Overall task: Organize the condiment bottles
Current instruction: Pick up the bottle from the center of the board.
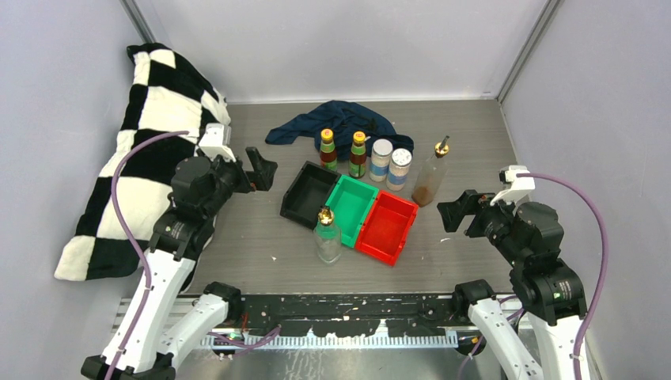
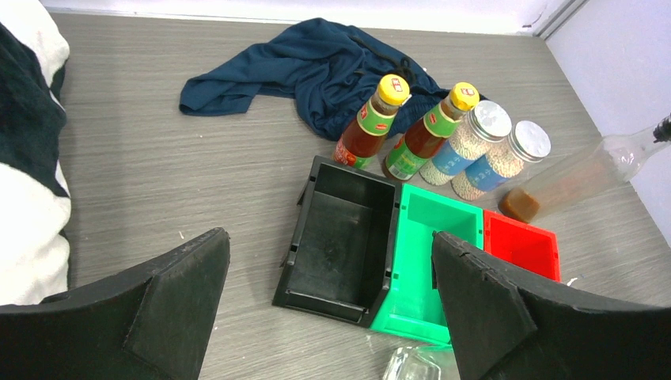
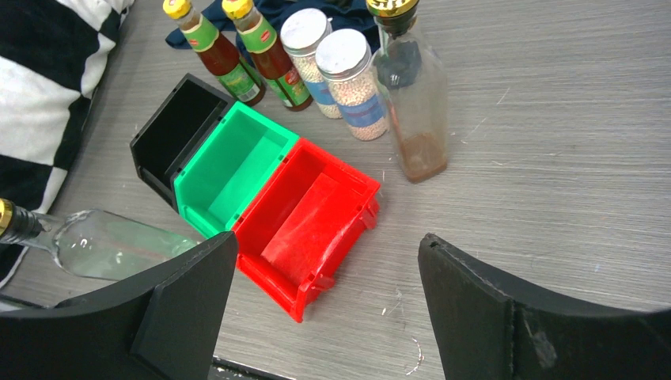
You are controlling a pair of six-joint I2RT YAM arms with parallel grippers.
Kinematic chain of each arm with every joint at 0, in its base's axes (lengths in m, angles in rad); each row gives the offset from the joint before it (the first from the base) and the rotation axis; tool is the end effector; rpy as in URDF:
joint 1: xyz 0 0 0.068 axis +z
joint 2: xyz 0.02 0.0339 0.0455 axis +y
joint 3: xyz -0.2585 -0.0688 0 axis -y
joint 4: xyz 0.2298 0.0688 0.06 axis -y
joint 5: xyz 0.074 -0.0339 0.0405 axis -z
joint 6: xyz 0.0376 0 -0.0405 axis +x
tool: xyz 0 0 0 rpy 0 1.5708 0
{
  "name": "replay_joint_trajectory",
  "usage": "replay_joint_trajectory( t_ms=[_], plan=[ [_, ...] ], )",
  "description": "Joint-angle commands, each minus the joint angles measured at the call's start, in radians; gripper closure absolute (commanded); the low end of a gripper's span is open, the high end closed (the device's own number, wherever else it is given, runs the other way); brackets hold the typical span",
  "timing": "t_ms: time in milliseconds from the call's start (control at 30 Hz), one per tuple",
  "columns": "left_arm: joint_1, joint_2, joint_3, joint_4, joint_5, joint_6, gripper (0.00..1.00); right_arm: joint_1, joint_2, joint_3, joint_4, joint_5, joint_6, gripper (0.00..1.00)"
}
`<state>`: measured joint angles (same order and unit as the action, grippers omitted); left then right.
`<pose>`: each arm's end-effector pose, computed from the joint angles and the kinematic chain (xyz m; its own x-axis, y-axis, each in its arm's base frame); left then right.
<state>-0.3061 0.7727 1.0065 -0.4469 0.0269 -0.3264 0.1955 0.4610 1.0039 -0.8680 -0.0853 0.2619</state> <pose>0.1462 -0.0473 0.3820 -0.2956 -0.2427 -0.9240 0.2444 0.9158 -0.3188 0.0581 0.0148 0.3630 -0.3733 0.1891 -0.9083 -0.1823 0.9450 0.2716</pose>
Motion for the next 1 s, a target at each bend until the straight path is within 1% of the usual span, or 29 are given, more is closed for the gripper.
replay_joint_trajectory(
  t_ms=[0,200,567,767,967],
  plan=[
    [-0.014,0.016,0.015,0.019,0.012,0.026,0.01,0.006,0.027,0.011,0.008,-0.066,-0.034,0.11],
    [-0.029,0.009,0.037,-0.021,0.04,0.053,0.01,0.005,0.025,0.009,0.026,-0.09,-0.025,0.1],
    [-0.033,-0.092,0.05,-0.071,0.229,0.091,0.0,0.005,0.024,0.007,0.063,-0.147,-0.003,0.1],
    [-0.032,-0.12,0.054,-0.127,0.272,0.113,0.0,0.006,0.021,0.008,0.083,-0.155,0.011,0.1],
    [-0.033,-0.179,0.021,-0.13,0.28,0.11,0.0,0.007,0.02,0.012,0.096,-0.162,0.023,0.1]
  ],
)
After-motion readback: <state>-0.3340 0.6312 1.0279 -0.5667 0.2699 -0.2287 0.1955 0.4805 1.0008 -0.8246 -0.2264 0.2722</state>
